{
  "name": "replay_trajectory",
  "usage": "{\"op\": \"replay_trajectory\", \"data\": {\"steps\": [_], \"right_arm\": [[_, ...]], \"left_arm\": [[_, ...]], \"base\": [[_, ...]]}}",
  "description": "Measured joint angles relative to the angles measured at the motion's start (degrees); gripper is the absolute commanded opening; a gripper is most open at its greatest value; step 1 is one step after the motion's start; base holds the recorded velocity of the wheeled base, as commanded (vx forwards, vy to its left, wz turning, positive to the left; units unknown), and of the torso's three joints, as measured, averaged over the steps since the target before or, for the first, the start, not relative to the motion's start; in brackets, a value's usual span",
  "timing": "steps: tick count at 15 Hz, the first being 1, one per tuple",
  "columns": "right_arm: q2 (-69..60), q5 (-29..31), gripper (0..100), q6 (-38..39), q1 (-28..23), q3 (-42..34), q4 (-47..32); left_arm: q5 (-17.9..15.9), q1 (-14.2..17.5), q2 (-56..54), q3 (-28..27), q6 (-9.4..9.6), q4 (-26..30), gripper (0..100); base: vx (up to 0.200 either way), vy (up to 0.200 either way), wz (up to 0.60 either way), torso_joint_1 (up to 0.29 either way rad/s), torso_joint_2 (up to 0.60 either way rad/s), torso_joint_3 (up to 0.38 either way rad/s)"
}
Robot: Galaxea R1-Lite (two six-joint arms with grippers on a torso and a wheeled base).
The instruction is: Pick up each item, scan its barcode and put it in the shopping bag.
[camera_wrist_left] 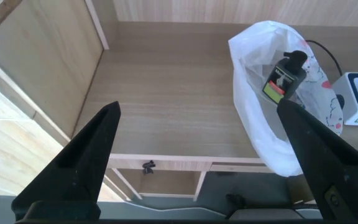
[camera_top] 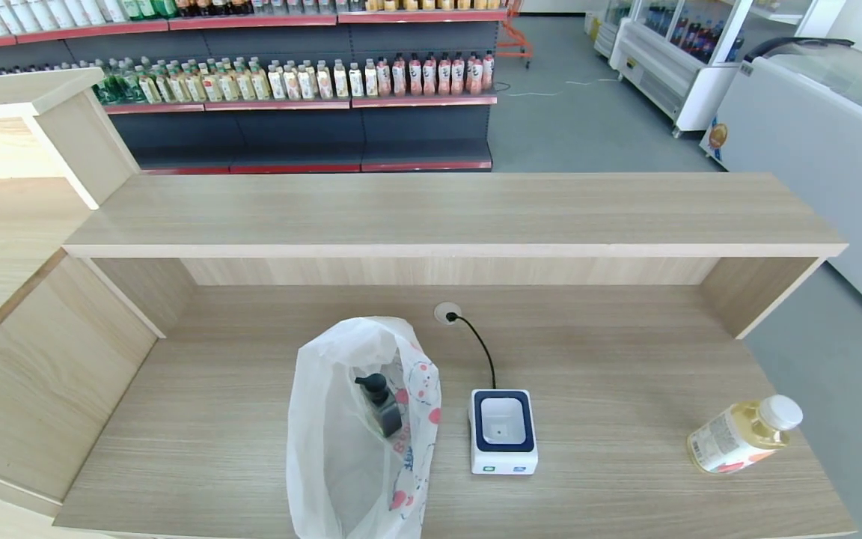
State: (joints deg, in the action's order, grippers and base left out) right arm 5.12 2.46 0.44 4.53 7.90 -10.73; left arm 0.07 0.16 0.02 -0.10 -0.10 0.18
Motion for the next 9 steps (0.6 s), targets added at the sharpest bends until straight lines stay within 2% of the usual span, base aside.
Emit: {"op": "replay_trajectory", "data": {"steps": [2,9], "right_arm": [[0.0,0.0,100,0.0,0.0,-0.1,0.0],[0.1,-0.1,100,0.1,0.1,-1.3,0.0]], "left_arm": [[-0.1,0.0,0.0,0.0,-0.04,0.0,100],[-0.1,0.0,0.0,0.0,-0.37,-0.1,100]], "base": [[0.000,0.000,0.00,0.000,0.00,0.000],[-0.200,0.000,0.00,0.006,0.00,0.001]]}}
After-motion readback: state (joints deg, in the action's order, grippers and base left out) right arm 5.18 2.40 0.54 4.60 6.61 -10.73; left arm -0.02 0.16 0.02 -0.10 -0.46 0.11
